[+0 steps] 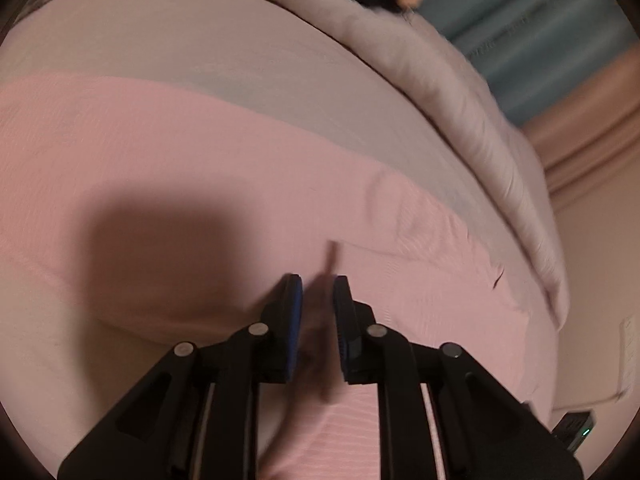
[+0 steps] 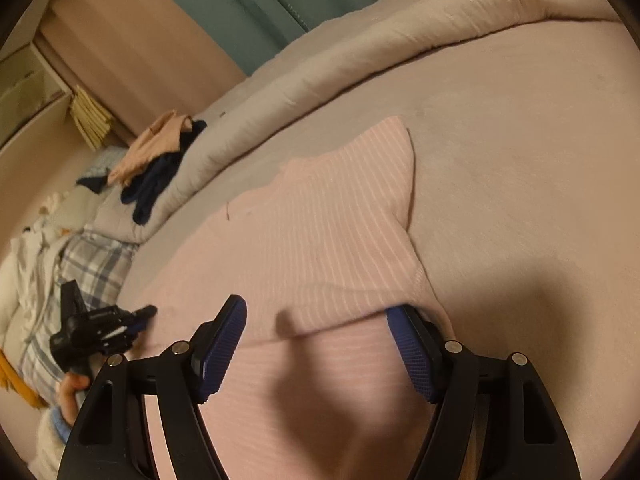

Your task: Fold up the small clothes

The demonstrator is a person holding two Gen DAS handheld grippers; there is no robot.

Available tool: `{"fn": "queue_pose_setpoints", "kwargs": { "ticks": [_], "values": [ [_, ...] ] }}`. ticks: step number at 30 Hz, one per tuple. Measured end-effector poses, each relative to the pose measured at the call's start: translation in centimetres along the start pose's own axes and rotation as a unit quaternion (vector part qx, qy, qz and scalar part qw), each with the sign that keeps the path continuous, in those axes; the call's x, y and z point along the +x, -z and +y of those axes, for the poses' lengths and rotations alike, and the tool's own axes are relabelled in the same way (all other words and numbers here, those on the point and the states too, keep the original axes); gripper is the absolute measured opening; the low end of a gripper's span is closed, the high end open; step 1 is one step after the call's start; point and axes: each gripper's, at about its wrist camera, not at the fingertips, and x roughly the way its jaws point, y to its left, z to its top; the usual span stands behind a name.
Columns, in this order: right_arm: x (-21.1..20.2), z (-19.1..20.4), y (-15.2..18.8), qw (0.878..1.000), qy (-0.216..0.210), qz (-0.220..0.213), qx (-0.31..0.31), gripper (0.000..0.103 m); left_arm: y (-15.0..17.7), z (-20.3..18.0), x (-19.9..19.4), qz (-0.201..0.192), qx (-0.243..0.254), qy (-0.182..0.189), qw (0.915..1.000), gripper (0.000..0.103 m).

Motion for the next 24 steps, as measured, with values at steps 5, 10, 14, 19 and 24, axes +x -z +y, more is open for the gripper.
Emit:
{"fn": "queue_pose_setpoints", "kwargs": {
  "ticks": [5,10,14,19,24],
  "values": [
    [-2.0,0.4,1.4,0.999,0.012,0.007,-0.032,0.073,0.0,6.0,-6.0,-0.040,-0.049,0.021,0.9978,0.056],
    [-4.4,1.5,3.2,0.999,-0.014,0.003,-0.051,0.079,1.5,13.5,-11.4,-0.072,-0.151,0.049,0.9846,0.065],
    [-5.2,3.0,4.4,0.997,-0.035,0.008,-0.063,0.079,2.2,17.3,-13.5,-0.093,-0.216,0.086,0.9681,0.064],
    [-5.3,5.4,5.3,0.995,-0.039,0.016,-0.089,0.079,1.3,19.3,-13.2,-0.123,-0.259,0.098,0.9531,0.064],
    [-4.0,8.4,5.6,0.990,-0.041,0.029,-0.135,0.079,-1.6,20.7,-11.9,-0.149,-0.268,0.093,0.9473,0.064]
  ]
}}
